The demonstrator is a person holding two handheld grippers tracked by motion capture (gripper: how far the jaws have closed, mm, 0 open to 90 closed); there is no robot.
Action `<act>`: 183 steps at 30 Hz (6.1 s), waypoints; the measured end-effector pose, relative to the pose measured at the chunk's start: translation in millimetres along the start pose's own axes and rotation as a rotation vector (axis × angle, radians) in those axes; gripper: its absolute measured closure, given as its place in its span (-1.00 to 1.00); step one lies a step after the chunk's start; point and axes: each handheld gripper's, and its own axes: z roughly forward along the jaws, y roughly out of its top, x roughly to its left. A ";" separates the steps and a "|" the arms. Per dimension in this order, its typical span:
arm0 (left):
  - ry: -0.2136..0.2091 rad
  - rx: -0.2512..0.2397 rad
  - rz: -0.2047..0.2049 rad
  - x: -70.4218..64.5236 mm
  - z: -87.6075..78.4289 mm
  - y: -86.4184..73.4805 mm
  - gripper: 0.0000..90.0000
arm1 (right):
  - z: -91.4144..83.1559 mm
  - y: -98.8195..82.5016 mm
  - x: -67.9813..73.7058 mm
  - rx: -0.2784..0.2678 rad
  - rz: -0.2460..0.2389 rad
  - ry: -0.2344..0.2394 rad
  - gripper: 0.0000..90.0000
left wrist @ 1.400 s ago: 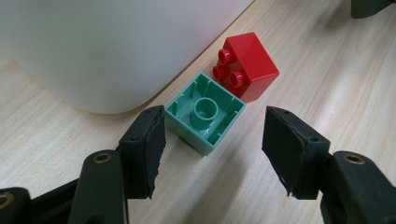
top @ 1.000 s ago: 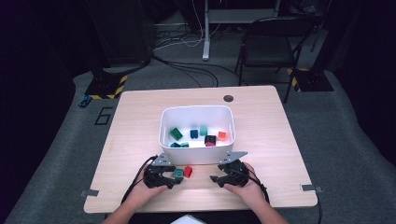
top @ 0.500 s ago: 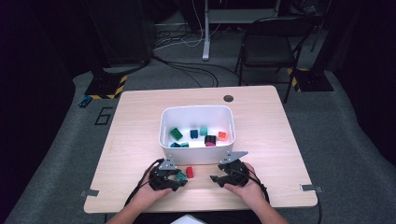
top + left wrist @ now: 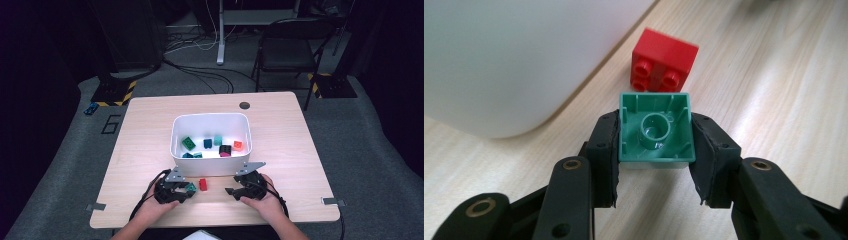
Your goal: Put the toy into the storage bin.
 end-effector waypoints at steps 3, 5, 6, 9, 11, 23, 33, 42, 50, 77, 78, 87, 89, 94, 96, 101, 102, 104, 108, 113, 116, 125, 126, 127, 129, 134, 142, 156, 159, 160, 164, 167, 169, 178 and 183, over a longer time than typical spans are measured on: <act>-0.002 -0.013 0.007 -0.8 -10.8 6.7 0.30 | -0.2 0.0 0.4 0.005 0.006 0.000 -0.09; -0.005 -0.025 0.009 -2.3 -22.1 14.4 0.30 | 0.0 0.0 0.6 0.006 0.006 0.000 -0.09; -0.005 -0.025 0.009 -2.3 -22.1 14.4 0.30 | 0.0 0.1 0.6 0.005 0.004 0.000 -0.09; -0.032 -0.026 0.004 -4.5 -36.8 26.0 0.30 | 0.2 0.1 0.8 0.005 0.005 -0.001 -0.09; -0.038 -0.029 0.007 -6.6 -42.5 31.8 0.30 | 0.2 0.2 0.8 0.004 0.002 -0.001 -0.09; -0.086 -0.027 0.056 -12.6 -73.7 79.2 0.30 | -0.3 0.2 0.6 0.003 0.004 0.000 -0.09; -0.063 -0.069 0.070 0.8 -84.2 118.7 0.30 | -0.6 0.4 0.8 0.003 0.002 0.002 -0.09; -0.049 -0.067 0.037 28.2 -74.6 143.0 0.30 | -0.4 0.3 0.3 0.003 0.002 0.002 -0.09; -0.040 -0.081 -0.002 48.5 -62.1 158.4 0.30 | -0.5 0.4 0.0 0.001 0.002 0.001 -0.09; -0.043 -0.063 -0.016 68.7 11.5 204.8 0.30 | -1.7 0.8 -0.7 0.000 0.000 0.012 -0.09; -0.039 -0.059 -0.014 69.0 18.0 205.7 0.30 | -1.6 1.2 -0.5 -0.006 0.001 0.011 -0.09; -0.024 -0.026 -0.003 68.6 40.8 205.9 0.29 | -1.4 1.2 -1.4 -0.003 -0.012 0.013 -0.10; -0.025 -0.022 -0.008 69.3 42.0 205.9 0.29 | -1.0 1.4 -0.9 -0.005 -0.003 0.013 -0.10; -0.022 -0.016 -0.026 68.2 42.0 205.5 0.08 | -1.1 1.3 -0.7 -0.006 -0.003 0.016 -0.10; -0.014 -0.018 -0.023 67.9 40.2 205.6 0.05 | -1.1 1.4 -0.9 -0.004 -0.004 0.014 -0.10; -0.004 -0.049 -0.013 62.8 18.9 205.1 0.01 | -1.0 1.0 -0.9 -0.001 -0.004 0.016 -0.10; -0.003 -0.050 -0.009 61.8 13.6 204.5 0.00 | -0.9 1.1 -0.5 -0.003 0.003 0.015 -0.10; 0.001 -0.058 -0.004 60.3 8.6 203.5 0.00 | -0.7 1.0 -1.3 -0.002 -0.008 0.013 -0.10; 0.008 -0.076 0.008 53.3 -11.1 199.2 0.00 | -0.6 0.9 -1.1 -0.002 -0.005 0.012 -0.10; -0.017 -0.101 0.026 37.5 -40.1 189.5 0.00 | -0.5 0.8 -0.8 -0.003 -0.003 0.011 -0.10; -0.018 -0.106 0.038 31.8 -48.2 183.8 0.00 | -1.1 0.6 -0.2 0.003 0.007 0.012 -0.10; -0.024 -0.118 0.042 18.2 -79.4 149.9 0.00 | -0.5 0.4 -0.5 0.000 0.002 0.009 -0.10; -0.022 -0.127 0.039 16.9 -85.0 142.2 0.00 | -0.2 0.3 0.1 0.004 0.004 0.008 -0.10; -0.021 -0.129 0.037 16.2 -87.2 138.3 0.00 | 0.0 0.3 0.2 0.003 0.004 0.008 -0.10; -0.019 -0.128 0.034 14.4 -89.6 131.0 -0.01 | 0.2 0.5 0.2 0.003 -0.002 0.008 -0.10; -0.016 -0.142 0.024 9.8 -93.7 113.3 -0.02 | 0.6 0.3 0.3 0.008 0.005 0.008 -0.10; -0.025 -0.125 0.024 -2.5 -85.5 87.7 -0.02 | 0.1 0.1 0.5 0.004 0.005 0.007 -0.10; -0.065 -0.100 -0.023 -4.2 -46.8 45.6 -0.03 | -0.2 0.2 0.8 0.001 0.009 0.004 -0.11; -0.065 -0.090 -0.022 -3.8 -31.5 33.8 -0.03 | 0.2 0.2 1.0 0.004 0.005 0.004 -0.11; -0.065 -0.090 -0.022 -3.8 -31.5 33.8 -0.03 | 0.2 0.1 1.1 0.004 0.005 0.003 -0.11; -0.068 -0.083 -0.031 -3.5 -16.1 26.6 -0.03 | 0.2 0.2 1.2 0.004 0.006 0.003 -0.11; -0.068 -0.056 -0.026 -3.9 -4.5 24.3 -0.03 | 0.1 0.1 1.1 0.003 0.006 0.003 -0.11; -0.071 -0.047 -0.019 -4.5 -0.8 24.1 -0.03 | -0.1 0.1 1.1 0.001 0.007 0.004 -0.11; -0.061 -0.019 -0.034 -4.0 19.5 17.5 -0.09 | -1.1 0.3 1.2 -0.001 0.009 0.004 -0.11; -0.071 0.002 -0.035 -5.2 29.7 14.7 -0.09 | -1.1 0.3 1.0 -0.002 0.009 0.004 -0.11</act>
